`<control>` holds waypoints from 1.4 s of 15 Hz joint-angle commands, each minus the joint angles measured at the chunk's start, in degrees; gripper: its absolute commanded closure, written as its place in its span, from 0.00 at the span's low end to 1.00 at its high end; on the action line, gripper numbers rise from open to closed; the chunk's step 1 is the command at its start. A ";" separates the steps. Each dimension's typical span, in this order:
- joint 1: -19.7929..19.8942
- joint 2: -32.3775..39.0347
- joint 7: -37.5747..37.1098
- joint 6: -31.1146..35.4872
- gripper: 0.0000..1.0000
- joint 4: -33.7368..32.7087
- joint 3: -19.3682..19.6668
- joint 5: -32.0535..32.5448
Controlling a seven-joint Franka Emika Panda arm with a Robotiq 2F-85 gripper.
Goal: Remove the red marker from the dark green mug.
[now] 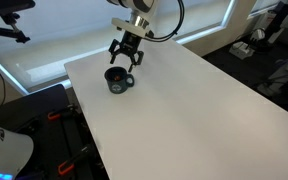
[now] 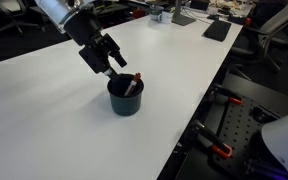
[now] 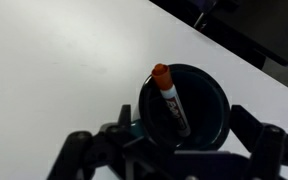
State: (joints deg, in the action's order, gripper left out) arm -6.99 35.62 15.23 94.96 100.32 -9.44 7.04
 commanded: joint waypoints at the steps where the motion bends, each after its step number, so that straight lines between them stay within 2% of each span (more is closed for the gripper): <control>1: -2.04 -5.35 -4.44 -2.12 0.00 1.80 0.03 -0.30; 4: -3.07 -7.12 -8.50 -5.47 0.00 1.32 0.00 -1.54; 9: -2.47 -6.31 -10.62 -11.29 0.00 2.41 0.50 -5.94; 11: -2.21 -6.71 -10.99 -10.52 0.00 4.76 0.78 -6.98; 12: -2.53 -5.53 -9.19 -10.42 0.00 2.17 0.63 -5.62; 18: -2.48 -5.11 -9.10 -10.34 0.00 2.29 0.68 -5.69; 21: -1.70 -3.81 -6.75 -9.57 0.00 1.71 0.63 -5.95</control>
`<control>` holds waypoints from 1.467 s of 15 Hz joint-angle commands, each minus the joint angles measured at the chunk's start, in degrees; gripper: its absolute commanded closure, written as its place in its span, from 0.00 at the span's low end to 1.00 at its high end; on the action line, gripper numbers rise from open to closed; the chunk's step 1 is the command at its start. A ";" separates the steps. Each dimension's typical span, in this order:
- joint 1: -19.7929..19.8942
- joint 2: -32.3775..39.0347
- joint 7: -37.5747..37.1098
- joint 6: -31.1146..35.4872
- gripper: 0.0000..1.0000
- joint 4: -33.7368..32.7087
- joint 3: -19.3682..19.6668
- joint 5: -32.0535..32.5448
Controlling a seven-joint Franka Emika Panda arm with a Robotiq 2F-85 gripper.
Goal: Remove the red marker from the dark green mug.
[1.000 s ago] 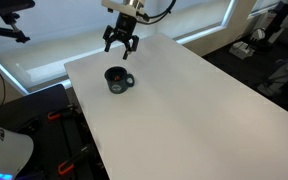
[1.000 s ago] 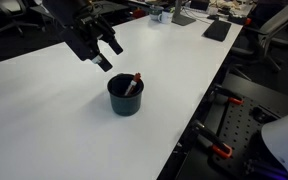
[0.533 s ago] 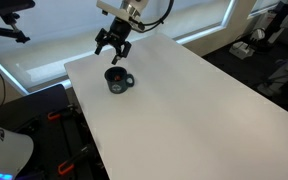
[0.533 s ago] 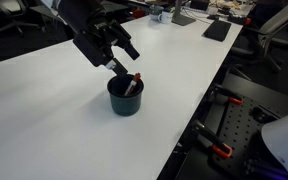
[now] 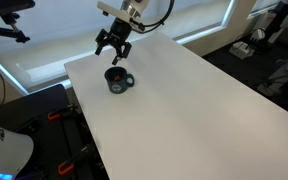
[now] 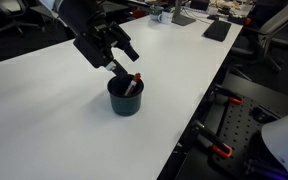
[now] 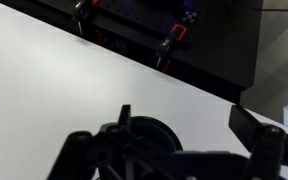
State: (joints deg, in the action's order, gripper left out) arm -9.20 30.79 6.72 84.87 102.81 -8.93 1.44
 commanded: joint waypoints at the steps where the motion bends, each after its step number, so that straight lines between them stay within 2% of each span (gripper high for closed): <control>1: 0.79 1.46 2.36 0.78 0.00 -0.93 0.17 -0.46; 11: 3.41 4.34 5.07 1.27 0.00 -2.07 0.31 -0.86; 22: 5.15 7.13 11.68 4.29 0.00 -2.93 0.00 -0.63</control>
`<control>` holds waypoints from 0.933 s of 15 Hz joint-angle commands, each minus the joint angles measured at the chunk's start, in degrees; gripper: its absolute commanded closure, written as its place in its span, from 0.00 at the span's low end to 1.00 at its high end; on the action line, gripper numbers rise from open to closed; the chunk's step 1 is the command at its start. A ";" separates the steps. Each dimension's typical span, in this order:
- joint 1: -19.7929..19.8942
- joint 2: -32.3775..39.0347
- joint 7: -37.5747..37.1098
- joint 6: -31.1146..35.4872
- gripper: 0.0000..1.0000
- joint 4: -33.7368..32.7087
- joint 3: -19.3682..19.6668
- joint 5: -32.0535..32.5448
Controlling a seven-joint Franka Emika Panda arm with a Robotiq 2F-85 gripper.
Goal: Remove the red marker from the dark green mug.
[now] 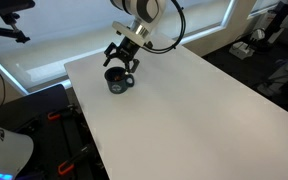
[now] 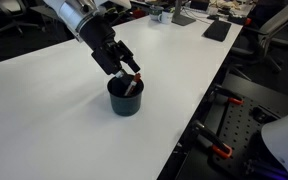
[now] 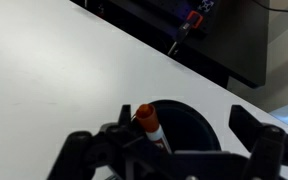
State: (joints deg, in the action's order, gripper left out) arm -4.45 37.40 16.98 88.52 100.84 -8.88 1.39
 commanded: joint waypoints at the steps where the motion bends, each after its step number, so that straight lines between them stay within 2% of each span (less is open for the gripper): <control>1: 0.57 0.60 1.77 0.72 0.00 -0.96 -0.05 -0.61; 9: 1.83 1.42 1.44 0.18 0.00 -1.48 0.08 -2.78; 12: 2.60 1.79 1.53 0.34 0.07 -1.27 0.16 -4.37; 13: 2.78 1.91 1.54 0.34 0.13 -1.24 0.19 -4.73; 14: 2.99 1.89 1.52 0.38 0.15 -1.16 0.23 -4.92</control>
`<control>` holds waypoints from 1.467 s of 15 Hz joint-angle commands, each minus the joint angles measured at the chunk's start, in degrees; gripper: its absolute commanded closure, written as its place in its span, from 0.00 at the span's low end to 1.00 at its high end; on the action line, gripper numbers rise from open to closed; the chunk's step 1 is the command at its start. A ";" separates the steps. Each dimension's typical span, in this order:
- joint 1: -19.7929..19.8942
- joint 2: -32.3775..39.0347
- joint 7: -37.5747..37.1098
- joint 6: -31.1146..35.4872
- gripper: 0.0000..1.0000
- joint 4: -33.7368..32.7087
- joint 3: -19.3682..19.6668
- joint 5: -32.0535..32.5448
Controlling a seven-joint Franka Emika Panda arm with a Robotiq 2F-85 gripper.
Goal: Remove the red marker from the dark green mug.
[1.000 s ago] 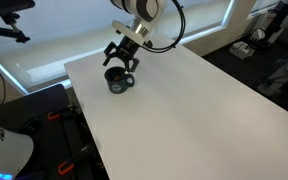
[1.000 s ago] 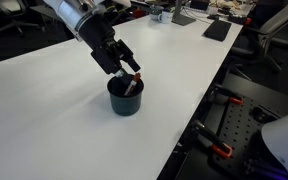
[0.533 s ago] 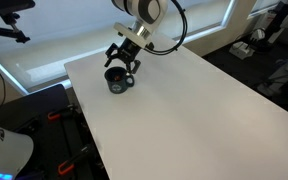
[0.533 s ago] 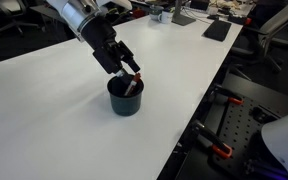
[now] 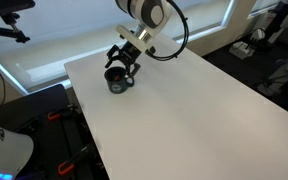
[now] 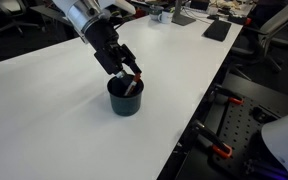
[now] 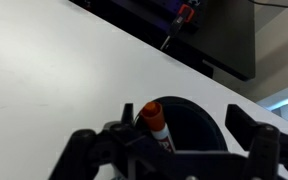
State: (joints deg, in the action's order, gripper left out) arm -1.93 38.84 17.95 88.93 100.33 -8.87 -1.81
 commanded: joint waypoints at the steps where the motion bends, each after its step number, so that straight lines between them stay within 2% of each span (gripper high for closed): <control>1: 0.66 0.45 0.55 0.02 0.19 -0.62 0.24 -1.89; 2: 0.84 0.43 0.48 -0.01 0.25 -0.59 0.26 -2.09; 3: 0.97 0.44 0.42 0.00 0.21 -0.55 0.28 -2.33; 4: 1.09 0.39 0.33 0.04 0.34 -0.47 0.30 -2.52; 5: 1.22 0.31 0.24 0.08 0.36 -0.36 0.32 -2.83; 6: 1.31 0.29 0.21 0.11 0.31 -0.31 0.33 -3.01; 7: 1.43 0.23 0.20 0.14 0.51 -0.22 0.36 -3.20; 9: 1.54 0.20 0.15 0.22 0.58 -0.17 0.39 -3.44; 14: 1.76 0.12 0.10 0.26 0.97 -0.07 0.42 -3.53; 15: 1.81 0.09 0.14 0.26 1.00 -0.04 0.42 -3.74; 17: 1.83 0.13 0.17 0.19 0.95 -0.07 0.44 -4.04; 22: 1.76 0.17 0.39 -0.07 0.96 -0.13 0.44 -4.04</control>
State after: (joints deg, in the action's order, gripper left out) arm 0.14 39.04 17.95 88.87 100.33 -8.86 -4.96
